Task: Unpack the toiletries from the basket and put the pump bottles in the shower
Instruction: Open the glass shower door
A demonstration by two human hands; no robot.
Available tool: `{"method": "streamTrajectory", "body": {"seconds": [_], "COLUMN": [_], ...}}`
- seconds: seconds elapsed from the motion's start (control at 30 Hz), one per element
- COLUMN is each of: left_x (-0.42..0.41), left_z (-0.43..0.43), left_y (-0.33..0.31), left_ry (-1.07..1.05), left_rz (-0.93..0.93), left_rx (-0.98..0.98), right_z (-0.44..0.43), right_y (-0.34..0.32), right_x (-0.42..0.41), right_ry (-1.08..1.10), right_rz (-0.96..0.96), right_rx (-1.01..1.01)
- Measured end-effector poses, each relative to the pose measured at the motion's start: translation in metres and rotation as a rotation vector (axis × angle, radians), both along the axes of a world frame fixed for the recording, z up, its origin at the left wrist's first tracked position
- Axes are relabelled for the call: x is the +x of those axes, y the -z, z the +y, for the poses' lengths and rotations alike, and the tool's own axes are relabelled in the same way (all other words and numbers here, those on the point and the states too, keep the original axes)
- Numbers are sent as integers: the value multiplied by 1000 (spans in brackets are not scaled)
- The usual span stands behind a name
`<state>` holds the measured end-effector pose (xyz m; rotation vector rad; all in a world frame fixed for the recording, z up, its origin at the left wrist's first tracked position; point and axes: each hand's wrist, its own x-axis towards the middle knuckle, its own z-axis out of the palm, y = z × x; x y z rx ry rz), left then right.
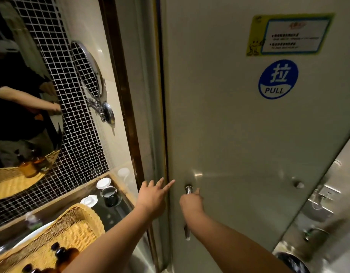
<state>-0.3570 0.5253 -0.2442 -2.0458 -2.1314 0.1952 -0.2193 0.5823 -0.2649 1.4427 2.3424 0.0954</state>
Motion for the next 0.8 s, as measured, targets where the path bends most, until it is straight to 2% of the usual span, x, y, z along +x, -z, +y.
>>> {"method": "streamTrajectory", "body": {"seconds": [0.27,0.43,0.57,0.67,0.73,0.8], "left_x": [14,8,-1,-3,-1,1], "left_z": [-24,-39,-45,-47,-48,-43], "left_y": [14,11,7,-2,-12,-21], "left_ry": [72,91,172,176,89,20], "left_rz": [-102,-492,-549,-780,-957,-1009], "left_rx": [52,185,74,6,-3,-28], "right_z": [-37,-68,-86,-97,-104,-110], "right_y": [-3,-1,2,4,3,2], "right_x": [41,66,52,35,26,18], "right_ry": [-114,-158,-197,-196,-159,-104], "right_rz": [60,196,184,156,162,178], "right_rx": [72,187,255,260,261,272]}}
